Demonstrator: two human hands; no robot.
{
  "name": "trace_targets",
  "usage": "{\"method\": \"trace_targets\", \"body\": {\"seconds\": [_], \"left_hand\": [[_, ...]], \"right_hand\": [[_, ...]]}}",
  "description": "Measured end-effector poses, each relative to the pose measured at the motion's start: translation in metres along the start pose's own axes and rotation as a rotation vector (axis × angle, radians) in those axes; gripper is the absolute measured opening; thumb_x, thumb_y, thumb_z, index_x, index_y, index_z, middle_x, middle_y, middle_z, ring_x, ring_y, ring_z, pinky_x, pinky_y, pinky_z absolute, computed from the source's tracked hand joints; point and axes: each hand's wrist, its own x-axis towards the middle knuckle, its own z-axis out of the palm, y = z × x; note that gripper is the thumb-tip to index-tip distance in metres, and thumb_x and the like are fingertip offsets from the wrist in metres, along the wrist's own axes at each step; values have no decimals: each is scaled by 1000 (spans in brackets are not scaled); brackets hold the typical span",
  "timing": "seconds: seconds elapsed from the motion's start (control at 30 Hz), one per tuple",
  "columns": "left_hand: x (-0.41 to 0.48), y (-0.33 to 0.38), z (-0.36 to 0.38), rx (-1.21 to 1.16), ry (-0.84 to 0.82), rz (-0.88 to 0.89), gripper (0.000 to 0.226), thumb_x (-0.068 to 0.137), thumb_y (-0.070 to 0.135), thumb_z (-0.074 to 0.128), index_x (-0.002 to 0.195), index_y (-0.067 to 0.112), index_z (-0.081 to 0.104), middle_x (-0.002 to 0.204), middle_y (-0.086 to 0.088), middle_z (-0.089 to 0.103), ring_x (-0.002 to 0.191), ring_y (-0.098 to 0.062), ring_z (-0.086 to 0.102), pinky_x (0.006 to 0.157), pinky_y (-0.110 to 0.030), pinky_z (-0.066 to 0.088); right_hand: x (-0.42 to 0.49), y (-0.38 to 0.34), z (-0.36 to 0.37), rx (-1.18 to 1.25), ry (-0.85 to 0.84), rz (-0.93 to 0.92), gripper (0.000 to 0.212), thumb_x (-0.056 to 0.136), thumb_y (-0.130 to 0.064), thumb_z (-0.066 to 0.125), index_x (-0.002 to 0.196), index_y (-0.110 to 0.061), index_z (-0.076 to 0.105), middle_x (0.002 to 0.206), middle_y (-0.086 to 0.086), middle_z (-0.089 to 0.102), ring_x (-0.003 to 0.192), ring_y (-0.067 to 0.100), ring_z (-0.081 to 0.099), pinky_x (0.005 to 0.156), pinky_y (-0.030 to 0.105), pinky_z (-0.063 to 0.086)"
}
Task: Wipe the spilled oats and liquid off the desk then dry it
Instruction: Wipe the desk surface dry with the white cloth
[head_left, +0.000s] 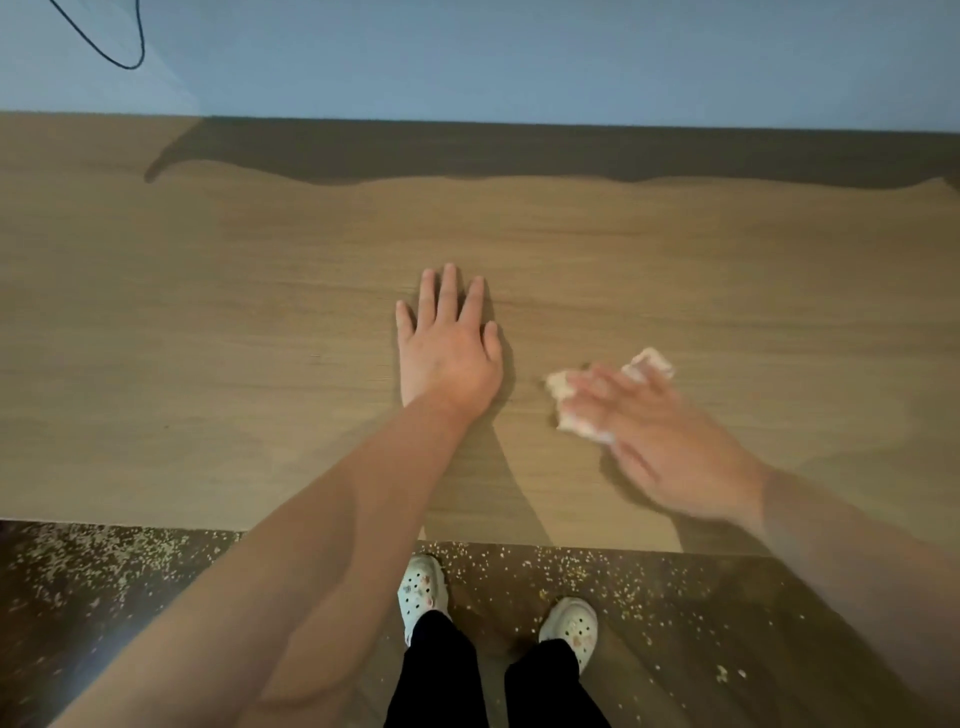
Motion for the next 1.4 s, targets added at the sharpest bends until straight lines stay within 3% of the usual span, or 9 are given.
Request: {"method": "trace_targets", "body": {"seconds": [0.17,0.3,0.4,0.5,0.67,0.87,1.1,1.27,1.4], "left_hand": [[-1,3,2,24,8,-10,58,101,40,26,156,25,15,165,-3,3,151,-22,-6,121,-48,-1],[0,2,1,25,19,-24,58,101,39,28,156,25,17,164,-2,5,151,-21,-4,122,-48,0],[-1,3,2,12,28,-28,57,100,38,30,155,25,19,164,-1,6,151,-20,-3,122,-47,0],[-1,3,2,2,46,-35,57,100,38,31,155,25,20,164,-1,7,151,-19,-3,122,-47,0],[-2,3,3,-13,60,-40,57,100,37,32,155,26,22,164,0,9,151,-18,-2,122,-47,1],[-2,3,2,-19,58,-41,57,100,36,32,155,25,21,164,0,8,151,-18,-3,122,-46,0],[-2,3,3,-21,53,-57,63,100,37,32,157,21,10,164,3,4,151,-15,-5,122,-44,0],[-1,3,3,-18,34,-64,65,99,38,29,157,17,5,164,-1,-3,150,-14,-9,122,-43,-2],[-1,3,2,13,9,-65,65,99,39,27,157,19,5,164,-1,-4,150,-15,-11,122,-44,-2]], "right_hand": [[14,31,-12,102,180,660,56,93,-19,31,149,-21,31,160,7,22,148,26,19,114,55,26],[1,-54,3,82,22,-108,54,91,-12,41,138,-40,40,153,-9,31,137,24,37,102,44,43],[-13,-42,3,10,-31,-384,52,98,-24,41,146,-41,32,160,-12,22,149,20,20,119,50,18],[4,29,-10,-50,39,-27,46,92,-8,36,125,-40,41,147,-12,33,132,18,40,105,52,33],[24,64,-14,73,217,891,55,99,-30,25,150,-11,28,160,16,19,148,32,18,114,60,23],[14,14,-14,120,-54,-107,56,103,-22,29,154,-36,12,163,-9,-3,148,10,-13,118,43,-10],[110,94,-23,206,253,664,52,97,-18,38,147,-8,31,160,16,19,149,27,16,119,54,12],[97,38,-16,173,30,-73,46,101,-18,36,147,-19,37,162,6,19,150,17,11,121,46,8],[92,82,-21,125,133,-22,45,101,-24,31,145,-22,41,159,3,30,147,24,22,117,52,13]]}}
